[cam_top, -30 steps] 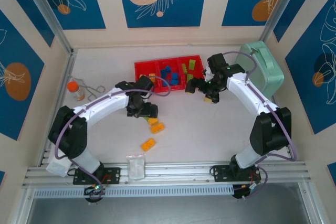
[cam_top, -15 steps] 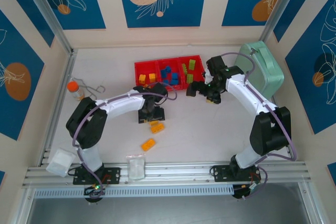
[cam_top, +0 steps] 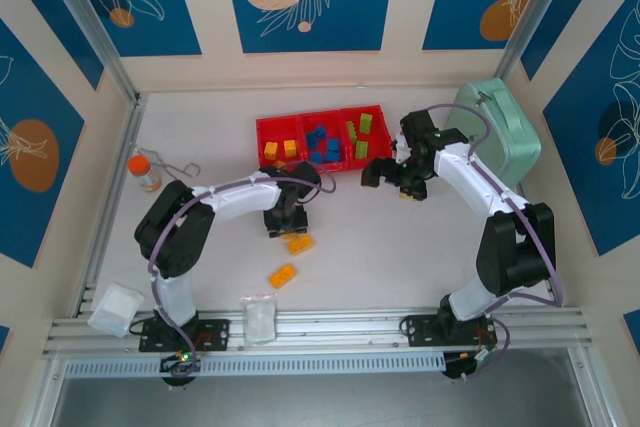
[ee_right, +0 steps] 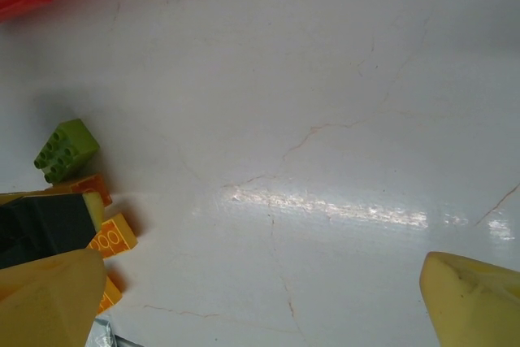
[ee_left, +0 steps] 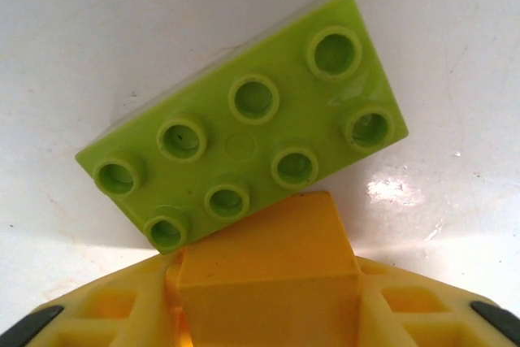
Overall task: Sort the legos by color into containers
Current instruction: Pick up the lego from the center of the table.
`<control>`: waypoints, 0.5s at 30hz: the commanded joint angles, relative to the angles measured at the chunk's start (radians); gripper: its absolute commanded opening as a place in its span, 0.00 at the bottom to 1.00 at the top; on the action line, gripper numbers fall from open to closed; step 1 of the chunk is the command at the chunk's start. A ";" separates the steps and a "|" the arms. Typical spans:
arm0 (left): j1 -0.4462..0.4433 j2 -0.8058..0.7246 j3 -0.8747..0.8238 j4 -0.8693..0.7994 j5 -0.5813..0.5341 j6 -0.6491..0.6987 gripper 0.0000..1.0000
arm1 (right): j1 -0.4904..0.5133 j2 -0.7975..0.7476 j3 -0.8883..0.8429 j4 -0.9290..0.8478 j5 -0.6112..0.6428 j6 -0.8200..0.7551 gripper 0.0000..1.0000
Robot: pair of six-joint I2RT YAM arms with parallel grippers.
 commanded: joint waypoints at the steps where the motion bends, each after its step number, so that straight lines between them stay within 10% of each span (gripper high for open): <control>1: -0.005 0.038 0.019 -0.012 -0.025 0.037 0.41 | -0.002 -0.020 -0.007 -0.001 -0.024 -0.006 0.99; 15: 0.000 -0.174 0.055 -0.116 -0.113 0.253 0.30 | 0.002 -0.004 0.044 -0.017 -0.036 0.021 1.00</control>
